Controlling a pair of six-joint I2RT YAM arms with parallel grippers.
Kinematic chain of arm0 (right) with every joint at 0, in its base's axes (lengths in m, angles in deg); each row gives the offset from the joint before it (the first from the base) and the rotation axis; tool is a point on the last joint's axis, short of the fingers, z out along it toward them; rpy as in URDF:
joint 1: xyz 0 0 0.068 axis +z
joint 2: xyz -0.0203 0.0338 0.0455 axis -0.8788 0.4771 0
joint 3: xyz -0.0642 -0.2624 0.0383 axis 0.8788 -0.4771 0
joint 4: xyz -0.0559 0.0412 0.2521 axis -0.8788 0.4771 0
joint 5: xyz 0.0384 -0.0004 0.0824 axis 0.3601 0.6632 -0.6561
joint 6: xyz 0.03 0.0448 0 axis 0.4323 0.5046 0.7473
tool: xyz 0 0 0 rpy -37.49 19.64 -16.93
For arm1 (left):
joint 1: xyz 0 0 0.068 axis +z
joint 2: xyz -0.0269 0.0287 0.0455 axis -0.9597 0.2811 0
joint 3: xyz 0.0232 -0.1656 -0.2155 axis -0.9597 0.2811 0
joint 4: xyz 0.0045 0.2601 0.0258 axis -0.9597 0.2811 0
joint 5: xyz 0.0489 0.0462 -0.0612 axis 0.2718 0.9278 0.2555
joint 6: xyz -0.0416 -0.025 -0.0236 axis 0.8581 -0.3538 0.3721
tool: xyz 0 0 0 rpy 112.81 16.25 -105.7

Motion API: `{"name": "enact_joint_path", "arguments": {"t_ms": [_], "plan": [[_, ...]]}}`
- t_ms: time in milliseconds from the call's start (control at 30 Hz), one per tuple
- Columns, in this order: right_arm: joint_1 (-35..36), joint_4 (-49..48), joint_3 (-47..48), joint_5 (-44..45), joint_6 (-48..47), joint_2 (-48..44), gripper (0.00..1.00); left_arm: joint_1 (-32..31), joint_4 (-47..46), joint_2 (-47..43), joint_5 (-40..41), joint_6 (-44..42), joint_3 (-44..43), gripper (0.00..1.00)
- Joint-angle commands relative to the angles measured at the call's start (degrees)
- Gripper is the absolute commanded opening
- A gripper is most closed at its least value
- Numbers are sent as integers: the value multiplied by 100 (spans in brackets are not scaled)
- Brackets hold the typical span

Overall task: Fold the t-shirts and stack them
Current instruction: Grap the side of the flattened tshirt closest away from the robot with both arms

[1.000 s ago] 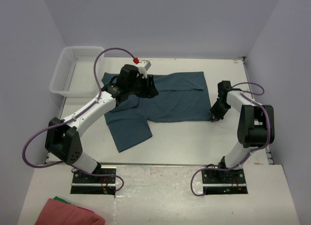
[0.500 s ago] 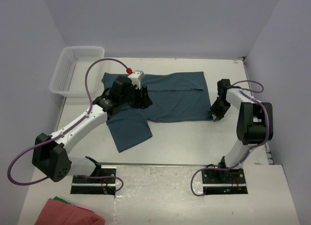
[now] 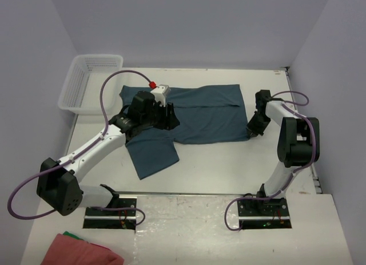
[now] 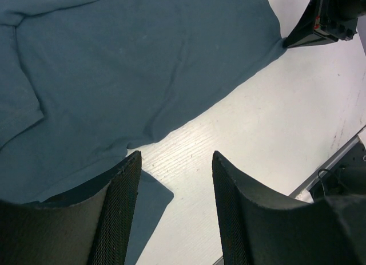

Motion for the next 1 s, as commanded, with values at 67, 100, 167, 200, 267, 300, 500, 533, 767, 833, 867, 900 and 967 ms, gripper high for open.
{"name": "enact_joint_path", "arguments": {"t_ms": [67, 100, 167, 200, 267, 300, 500, 533, 767, 833, 867, 900, 967], "plan": [[-15, -47, 120, 67, -84, -43, 0, -42, -191, -185, 87, -63, 106, 54], [-15, -92, 94, 49, -102, -95, 0, -42, -174, -194, 148, -46, 184, 54], [2, -240, -2, -91, -198, -209, 0, -69, -122, -229, 490, 86, 299, 54], [29, -285, -38, -179, -225, -262, 0, -78, -69, -238, 674, 147, 412, 54], [90, -452, -161, -293, -339, -402, 0, -104, 81, -229, 1184, 446, 554, 53], [256, -496, -239, -285, -375, -568, 0, -139, 229, -220, 1534, 630, 702, 53], [687, -663, -398, -118, -506, -1053, 0, -358, 853, -352, 2590, 1368, 1326, 51], [723, -672, -416, -109, -542, -1167, 0, -385, 924, -430, 2670, 1448, 1380, 51], [846, -725, -451, -171, -516, -1440, 0, -850, 1705, -686, 3330, 2344, 1697, 53], [846, -751, -451, -241, -516, -1432, 0, -1000, 1899, -634, 3532, 2617, 1688, 55], [846, -760, -451, -276, -507, -1397, 0, -1140, 2127, -607, 3593, 2844, 1653, 56], [846, -778, -451, -302, -498, -1379, 0, -1219, 2233, -555, 3716, 2951, 1644, 56], [855, -804, -460, -320, -498, -1352, 0, -1465, 2548, -415, 3874, 3292, 1627, 56]]}}
